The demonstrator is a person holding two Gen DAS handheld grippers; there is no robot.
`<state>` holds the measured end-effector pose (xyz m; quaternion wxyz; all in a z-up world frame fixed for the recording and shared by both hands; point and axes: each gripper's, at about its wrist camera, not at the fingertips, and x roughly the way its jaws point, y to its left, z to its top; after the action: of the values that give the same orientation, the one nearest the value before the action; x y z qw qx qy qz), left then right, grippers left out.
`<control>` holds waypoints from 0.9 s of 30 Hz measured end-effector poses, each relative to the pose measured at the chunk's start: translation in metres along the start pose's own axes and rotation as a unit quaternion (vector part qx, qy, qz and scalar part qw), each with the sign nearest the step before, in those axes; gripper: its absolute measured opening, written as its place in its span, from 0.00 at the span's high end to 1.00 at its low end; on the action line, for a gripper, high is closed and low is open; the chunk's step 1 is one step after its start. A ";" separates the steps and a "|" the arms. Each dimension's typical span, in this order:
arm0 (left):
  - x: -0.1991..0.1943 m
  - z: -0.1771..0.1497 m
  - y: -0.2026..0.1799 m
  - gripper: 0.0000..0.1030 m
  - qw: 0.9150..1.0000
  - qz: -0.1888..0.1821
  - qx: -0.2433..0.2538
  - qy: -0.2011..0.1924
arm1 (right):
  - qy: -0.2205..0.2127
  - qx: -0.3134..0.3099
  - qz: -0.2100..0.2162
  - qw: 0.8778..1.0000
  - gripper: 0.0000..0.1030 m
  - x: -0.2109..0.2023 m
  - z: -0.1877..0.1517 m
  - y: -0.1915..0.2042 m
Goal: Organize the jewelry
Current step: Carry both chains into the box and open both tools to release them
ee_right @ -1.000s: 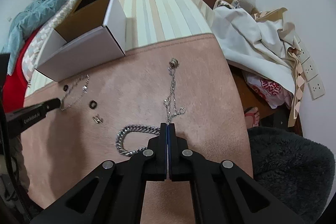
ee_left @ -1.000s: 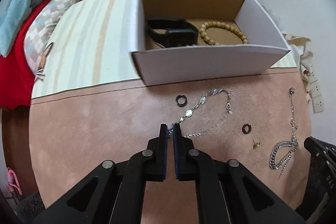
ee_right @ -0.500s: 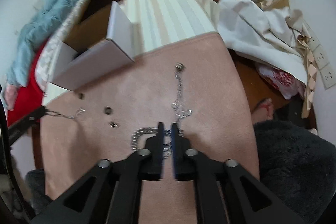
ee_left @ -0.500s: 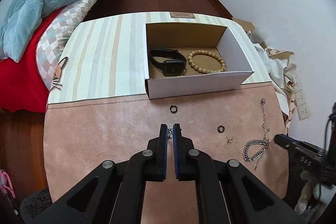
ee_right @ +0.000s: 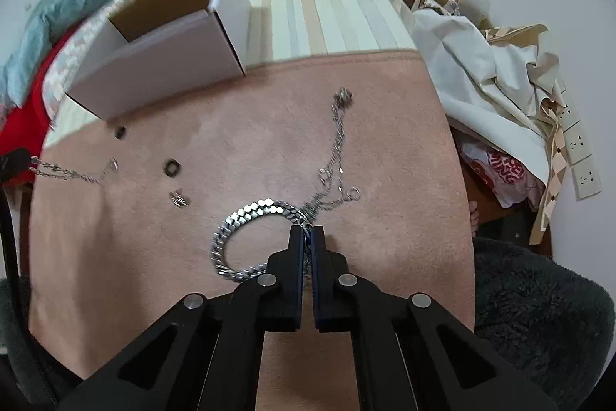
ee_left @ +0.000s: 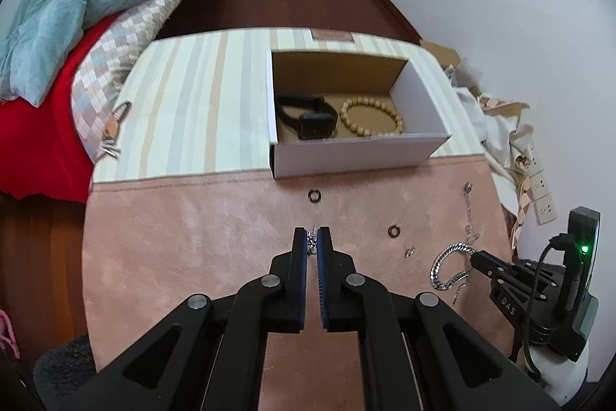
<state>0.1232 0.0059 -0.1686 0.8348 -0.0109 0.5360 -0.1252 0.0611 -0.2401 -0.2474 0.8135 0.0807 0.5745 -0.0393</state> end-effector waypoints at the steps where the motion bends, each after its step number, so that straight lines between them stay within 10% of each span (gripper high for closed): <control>1: -0.003 0.001 0.001 0.98 1.000 -0.001 -0.001 -0.003 | -0.006 0.001 0.006 1.000 0.97 -0.006 0.002 0.002; 14: -0.043 0.039 -0.003 0.98 0.998 -0.022 -0.006 -0.054 | -0.065 0.003 0.085 0.994 0.97 -0.073 0.040 0.023; 27: -0.037 0.118 -0.009 0.98 0.996 -0.041 0.012 -0.075 | -0.114 -0.040 0.119 0.986 0.97 -0.091 0.151 0.064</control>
<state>0.2123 -0.0081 -0.0838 0.8671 -0.0321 0.4691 -0.1643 0.1808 -0.2068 -0.1065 0.8751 0.1107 0.4656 0.0716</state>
